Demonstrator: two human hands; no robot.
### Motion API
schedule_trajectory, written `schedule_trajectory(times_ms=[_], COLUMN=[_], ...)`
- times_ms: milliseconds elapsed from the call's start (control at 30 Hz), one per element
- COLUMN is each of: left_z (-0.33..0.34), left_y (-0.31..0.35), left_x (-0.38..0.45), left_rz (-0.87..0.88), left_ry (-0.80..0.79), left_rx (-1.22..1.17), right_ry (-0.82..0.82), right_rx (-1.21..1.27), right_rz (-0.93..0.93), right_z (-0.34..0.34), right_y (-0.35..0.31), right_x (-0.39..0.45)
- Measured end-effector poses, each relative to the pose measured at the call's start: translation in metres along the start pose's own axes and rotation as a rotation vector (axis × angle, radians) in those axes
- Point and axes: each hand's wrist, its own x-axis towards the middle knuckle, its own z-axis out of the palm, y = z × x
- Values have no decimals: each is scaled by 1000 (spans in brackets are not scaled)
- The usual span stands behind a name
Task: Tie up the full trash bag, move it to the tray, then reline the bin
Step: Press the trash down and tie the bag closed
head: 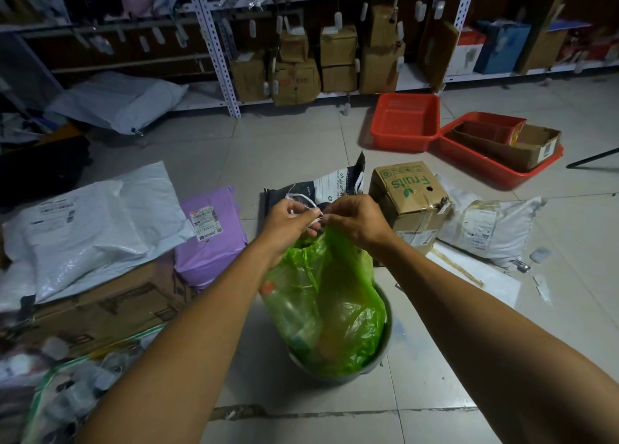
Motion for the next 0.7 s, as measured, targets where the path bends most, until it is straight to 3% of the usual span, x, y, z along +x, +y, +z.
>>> schedule_trajectory(times_ms=[200,333,533,700], left_z=[-14,-16,-14,-9], left_y=[-1,-1,-2,0], left_x=[-3,-2,-5,-6], left_rz=[128,188,206,146], left_ry=[-74,-26,-18,-57], left_rx=[226,371,488,451], right_ry=[-86,-223,-253,-228], right_rx=[-349,-415,-54,191], right_rz=[-87,-52,199,258], right_z=[6,8,7,1], right_y=[-4,-4,-7,-9], right_x=[5,5,-2,-2])
